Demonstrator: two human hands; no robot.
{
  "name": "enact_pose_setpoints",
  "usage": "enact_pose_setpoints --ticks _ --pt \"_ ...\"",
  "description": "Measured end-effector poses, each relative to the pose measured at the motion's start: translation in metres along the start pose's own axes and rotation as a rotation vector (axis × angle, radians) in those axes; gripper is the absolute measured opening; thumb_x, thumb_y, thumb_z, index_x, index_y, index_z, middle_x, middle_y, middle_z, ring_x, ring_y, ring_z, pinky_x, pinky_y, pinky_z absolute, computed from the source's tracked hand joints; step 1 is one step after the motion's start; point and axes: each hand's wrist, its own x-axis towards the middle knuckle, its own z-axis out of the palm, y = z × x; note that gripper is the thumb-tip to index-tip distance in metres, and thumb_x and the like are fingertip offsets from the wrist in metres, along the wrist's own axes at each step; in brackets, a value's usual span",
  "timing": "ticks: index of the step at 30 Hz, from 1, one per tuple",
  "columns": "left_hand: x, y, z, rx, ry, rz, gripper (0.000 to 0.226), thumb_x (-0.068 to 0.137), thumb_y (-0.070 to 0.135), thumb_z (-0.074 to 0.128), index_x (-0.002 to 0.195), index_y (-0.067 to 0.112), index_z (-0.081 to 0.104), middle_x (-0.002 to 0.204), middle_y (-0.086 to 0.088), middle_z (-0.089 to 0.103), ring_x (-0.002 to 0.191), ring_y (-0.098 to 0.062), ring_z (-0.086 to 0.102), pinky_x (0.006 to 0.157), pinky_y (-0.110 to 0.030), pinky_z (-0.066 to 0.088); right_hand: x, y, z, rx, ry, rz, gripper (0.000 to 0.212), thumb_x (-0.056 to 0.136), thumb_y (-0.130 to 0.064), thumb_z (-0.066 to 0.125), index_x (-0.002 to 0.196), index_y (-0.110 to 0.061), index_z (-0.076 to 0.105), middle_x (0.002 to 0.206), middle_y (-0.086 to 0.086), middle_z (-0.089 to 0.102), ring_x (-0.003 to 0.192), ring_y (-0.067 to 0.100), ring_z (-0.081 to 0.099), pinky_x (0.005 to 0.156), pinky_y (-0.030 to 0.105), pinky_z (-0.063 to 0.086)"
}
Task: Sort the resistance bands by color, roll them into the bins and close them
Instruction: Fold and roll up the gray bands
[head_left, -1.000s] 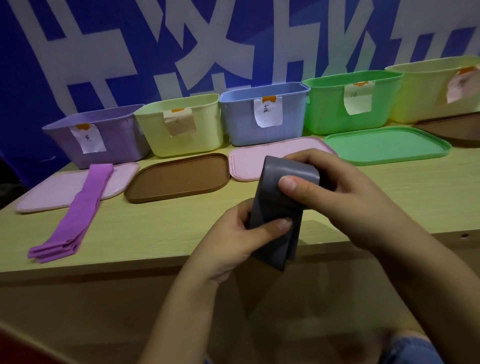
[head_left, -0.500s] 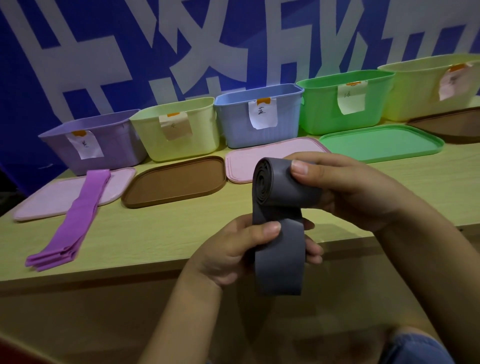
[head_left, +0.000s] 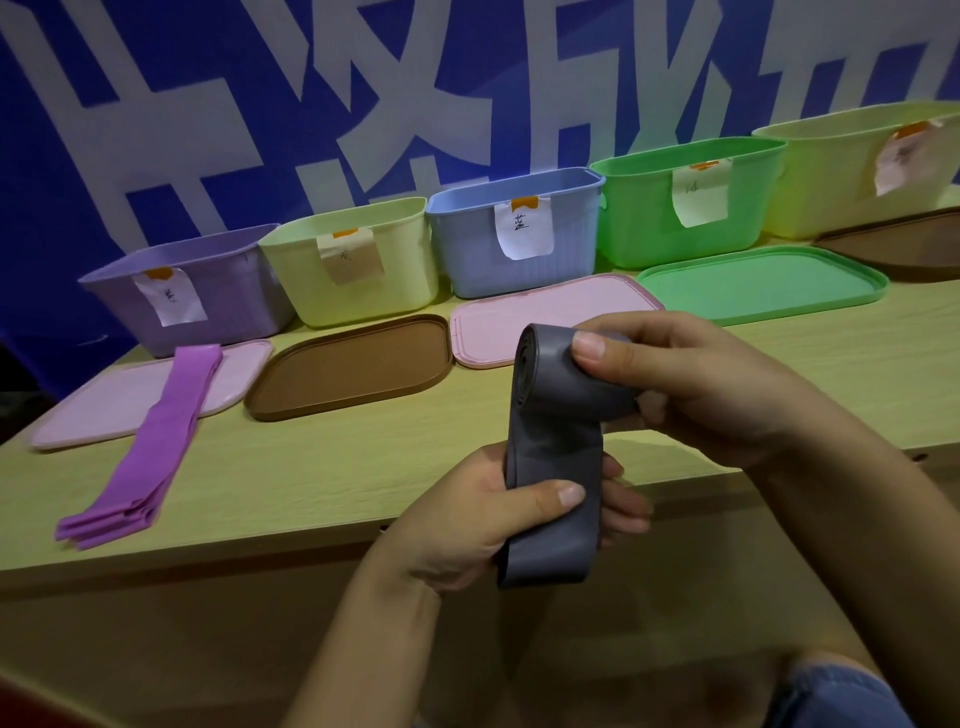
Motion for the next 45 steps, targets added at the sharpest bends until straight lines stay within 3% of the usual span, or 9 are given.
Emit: enact_pose_setpoints --ticks 10,18,24,28,30,35,38,42,45 --pt "-0.008 0.001 -0.005 -0.308 -0.175 0.039 0.029 0.090 0.019 0.062 0.113 0.001 0.061 0.078 -0.007 0.060 0.065 -0.014 0.057 0.067 -0.031 0.053 -0.006 -0.004 0.016 -0.236 0.051 -0.137 0.025 0.072 -0.030 0.067 0.094 -0.017 0.065 0.078 -0.006 0.066 0.070 0.005 0.061 0.060 0.019 0.047" --pt "-0.009 0.001 -0.011 -0.195 -0.163 0.117 0.036 0.088 0.036 0.065 0.113 0.010 0.063 0.085 -0.006 0.067 0.064 -0.010 0.062 0.061 -0.023 0.054 -0.006 0.003 0.026 -0.354 0.115 -0.180 0.034 0.075 -0.038 0.072 0.101 -0.019 0.061 0.086 0.000 0.065 0.067 0.011 0.062 0.056 0.026 0.051" --pt "-0.002 0.012 0.003 -0.101 0.092 0.064 0.072 0.049 0.073 0.074 0.098 0.019 0.070 0.068 -0.008 0.064 0.050 -0.013 0.058 0.048 -0.024 0.051 -0.009 0.014 0.026 -0.672 0.173 -0.306 0.036 0.077 -0.043 0.065 0.108 -0.034 0.050 0.097 -0.019 0.057 0.088 0.001 0.058 0.070 0.012 0.049" --pt "0.007 0.011 0.012 -0.111 0.221 0.062 0.073 0.039 0.076 0.075 0.083 0.018 0.074 0.068 -0.011 0.063 0.049 -0.017 0.057 0.045 -0.025 0.049 -0.007 0.024 0.025 -0.774 0.203 -0.363 0.050 0.078 -0.051 0.057 0.120 -0.024 0.050 0.108 -0.009 0.057 0.096 0.009 0.057 0.079 0.033 0.053" --pt "0.009 0.010 0.013 -0.124 0.276 0.071 0.074 0.035 0.075 0.077 0.082 0.019 0.075 0.077 -0.013 0.065 0.057 -0.022 0.063 0.049 -0.030 0.052 -0.007 0.030 0.028 -0.802 0.230 -0.409 0.055 0.079 -0.050 0.056 0.125 -0.020 0.049 0.114 -0.004 0.057 0.103 0.012 0.057 0.083 0.031 0.051" --pt "0.011 0.012 0.014 -0.117 0.481 0.106 0.114 0.029 0.072 0.081 0.118 0.006 0.057 0.103 -0.016 0.070 0.092 -0.026 0.070 0.065 -0.030 0.056 -0.004 0.034 0.036 -0.908 0.283 -0.479 0.056 0.081 -0.043 0.055 0.127 -0.013 0.049 0.118 0.001 0.056 0.108 0.010 0.052 0.089 0.015 0.039" --pt "0.007 0.012 0.013 -0.088 0.498 0.127 0.112 0.038 0.071 0.081 0.123 0.005 0.053 0.110 -0.020 0.066 0.097 -0.029 0.068 0.070 -0.032 0.056 -0.006 0.033 0.034 -0.824 0.245 -0.427 0.054 0.079 -0.044 0.062 0.125 -0.020 0.050 0.118 -0.005 0.056 0.108 0.006 0.054 0.089 0.017 0.044" --pt "-0.002 0.012 0.011 -0.029 0.433 0.151 0.100 0.049 0.065 0.081 0.123 0.006 0.047 0.107 -0.020 0.068 0.092 -0.039 0.067 0.064 -0.035 0.055 -0.016 0.011 0.016 -0.209 -0.041 -0.115 0.052 0.074 -0.034 0.072 0.123 -0.029 0.054 0.119 -0.005 0.061 0.104 0.006 0.062 0.083 0.028 0.054" --pt "-0.004 0.013 0.007 0.012 0.388 0.167 0.096 0.055 0.060 0.081 0.126 0.007 0.045 0.112 -0.019 0.066 0.099 -0.038 0.066 0.076 -0.040 0.055 -0.014 0.011 0.011 -0.182 0.027 -0.034 0.050 0.074 -0.044 0.062 0.122 -0.035 0.053 0.118 -0.002 0.062 0.099 0.005 0.064 0.083 0.024 0.052"
